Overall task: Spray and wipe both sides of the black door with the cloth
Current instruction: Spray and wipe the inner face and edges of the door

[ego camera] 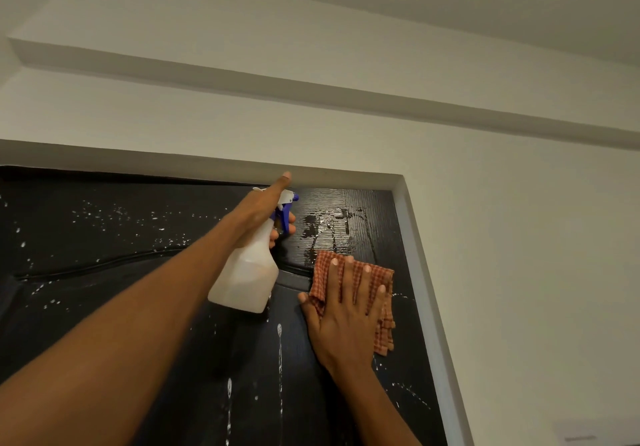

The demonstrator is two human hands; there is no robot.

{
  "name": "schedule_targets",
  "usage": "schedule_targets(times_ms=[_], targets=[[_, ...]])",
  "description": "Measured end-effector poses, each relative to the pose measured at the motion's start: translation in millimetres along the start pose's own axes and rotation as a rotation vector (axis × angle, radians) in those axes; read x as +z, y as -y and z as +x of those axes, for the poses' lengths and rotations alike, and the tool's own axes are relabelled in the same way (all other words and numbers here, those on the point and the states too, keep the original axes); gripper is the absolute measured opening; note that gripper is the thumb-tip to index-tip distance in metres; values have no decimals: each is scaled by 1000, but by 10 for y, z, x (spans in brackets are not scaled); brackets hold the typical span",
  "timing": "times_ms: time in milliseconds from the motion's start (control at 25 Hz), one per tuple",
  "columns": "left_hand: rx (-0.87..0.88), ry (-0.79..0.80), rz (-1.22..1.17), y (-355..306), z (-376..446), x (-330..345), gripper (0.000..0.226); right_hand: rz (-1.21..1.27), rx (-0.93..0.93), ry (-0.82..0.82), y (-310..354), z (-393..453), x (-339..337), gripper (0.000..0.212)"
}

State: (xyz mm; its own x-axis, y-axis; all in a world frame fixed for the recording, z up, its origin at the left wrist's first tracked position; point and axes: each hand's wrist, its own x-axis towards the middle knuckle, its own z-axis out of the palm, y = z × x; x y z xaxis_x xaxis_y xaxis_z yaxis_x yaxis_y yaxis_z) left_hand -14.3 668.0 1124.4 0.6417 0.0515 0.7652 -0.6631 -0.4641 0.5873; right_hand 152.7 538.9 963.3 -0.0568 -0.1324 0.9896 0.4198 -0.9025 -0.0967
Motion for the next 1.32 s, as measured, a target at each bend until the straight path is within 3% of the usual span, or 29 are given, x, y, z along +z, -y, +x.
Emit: schedule_targets(times_ms=[160,360,560,680,800,880,960,1080,1160,1240,1320], targets=[[-23,94,92,-14,-31,138,83,23,137,-2,-142,101,-35,95],[-4,37,37,27,-64,127,89,27,227,68,-171,148,-110,91],[-25,54,72,111,-161,-76,80,74,219,174,-25,847,-49,93],[7,-8,41,189,-233,-239,68,79,-31,258,218,1167,11,88],[8,-100,35,243,-299,-317,59,-49,-585,288,206,1037,4,78],[-11,-90,34,289,-289,-349,69,-98,-807,279,-123,990,-62,72],[-26,-63,33,321,-274,-361,79,-107,-645,239,-455,1054,-126,71],[-23,-50,43,324,-242,-344,82,-17,-80,195,-538,1356,-133,76],[-20,-56,46,314,-234,-354,84,102,179,176,-263,1666,-70,81],[-13,-82,31,324,-220,-398,83,122,172,205,97,1880,0,85],[-6,-110,12,339,-233,-418,79,21,-218,272,414,1838,82,78]])
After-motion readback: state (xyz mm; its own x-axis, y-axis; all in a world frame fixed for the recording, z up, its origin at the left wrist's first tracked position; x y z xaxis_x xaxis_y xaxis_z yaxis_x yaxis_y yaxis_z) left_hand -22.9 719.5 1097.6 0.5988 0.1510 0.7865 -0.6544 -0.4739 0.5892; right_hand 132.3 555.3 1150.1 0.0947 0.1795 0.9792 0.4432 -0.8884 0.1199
